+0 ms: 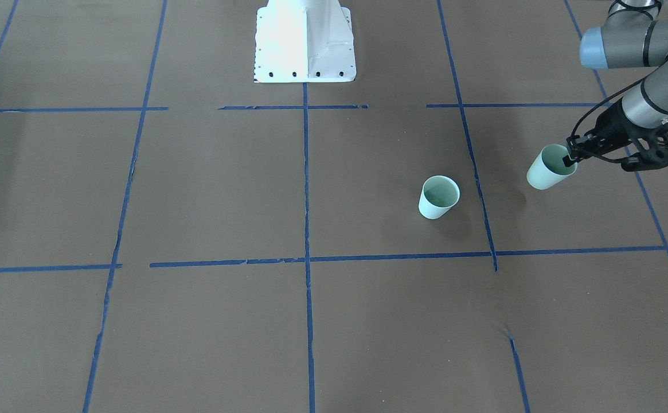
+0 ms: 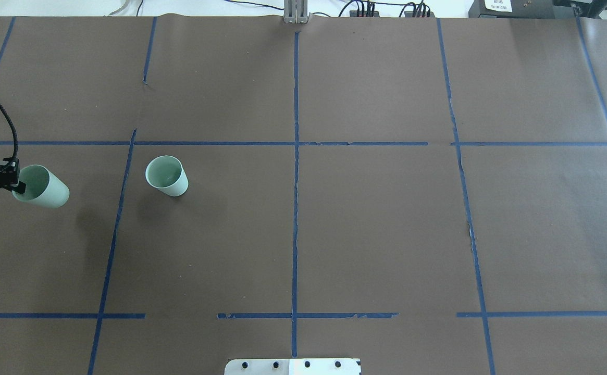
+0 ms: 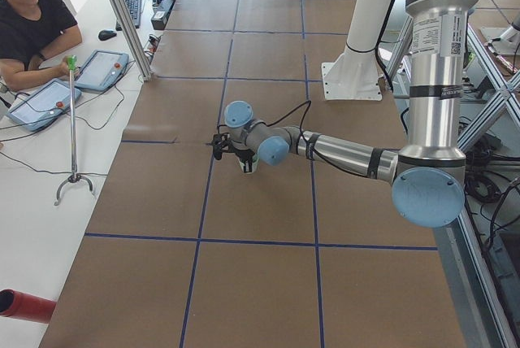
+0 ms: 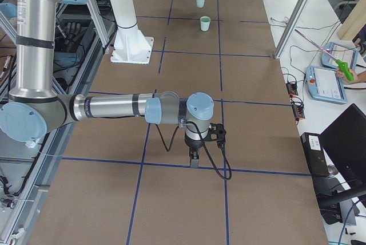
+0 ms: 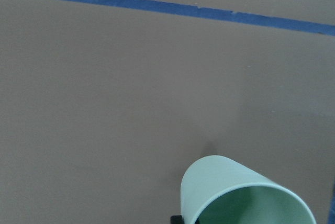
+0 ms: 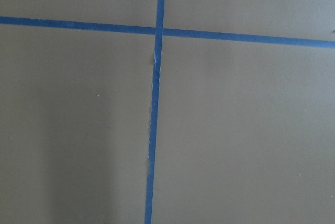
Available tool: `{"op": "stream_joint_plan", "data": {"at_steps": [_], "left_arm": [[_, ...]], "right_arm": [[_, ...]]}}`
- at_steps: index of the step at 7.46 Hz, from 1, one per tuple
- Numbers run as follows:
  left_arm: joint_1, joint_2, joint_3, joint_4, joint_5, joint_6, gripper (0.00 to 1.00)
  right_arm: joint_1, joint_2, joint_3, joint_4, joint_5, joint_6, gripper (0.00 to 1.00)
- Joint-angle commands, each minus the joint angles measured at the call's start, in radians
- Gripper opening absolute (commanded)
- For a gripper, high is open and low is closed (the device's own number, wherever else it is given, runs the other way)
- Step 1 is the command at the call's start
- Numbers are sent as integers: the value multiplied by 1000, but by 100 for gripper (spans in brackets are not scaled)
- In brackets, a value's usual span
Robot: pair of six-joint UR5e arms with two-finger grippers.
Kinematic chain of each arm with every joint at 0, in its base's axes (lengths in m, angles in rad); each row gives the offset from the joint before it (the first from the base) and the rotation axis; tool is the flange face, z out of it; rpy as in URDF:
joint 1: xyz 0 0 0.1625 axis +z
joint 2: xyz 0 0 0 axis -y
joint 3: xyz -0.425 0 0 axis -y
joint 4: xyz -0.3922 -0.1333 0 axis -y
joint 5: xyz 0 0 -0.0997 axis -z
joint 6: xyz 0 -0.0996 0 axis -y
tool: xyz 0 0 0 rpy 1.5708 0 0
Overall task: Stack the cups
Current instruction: 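Lift the held cup and carry it over the other green cup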
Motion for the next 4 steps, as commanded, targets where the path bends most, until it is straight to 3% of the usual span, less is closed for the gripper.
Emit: {"op": "stream_joint_plan", "data": {"at_steps": [1,4], "left_arm": [[-12,-155,-64,182,-5,-135,0],[35,-298,-76,200,4,-488,0]], "right_arm": [[0,0,0,0,0,0,100],[0,0,0,0,0,0,100]]}}
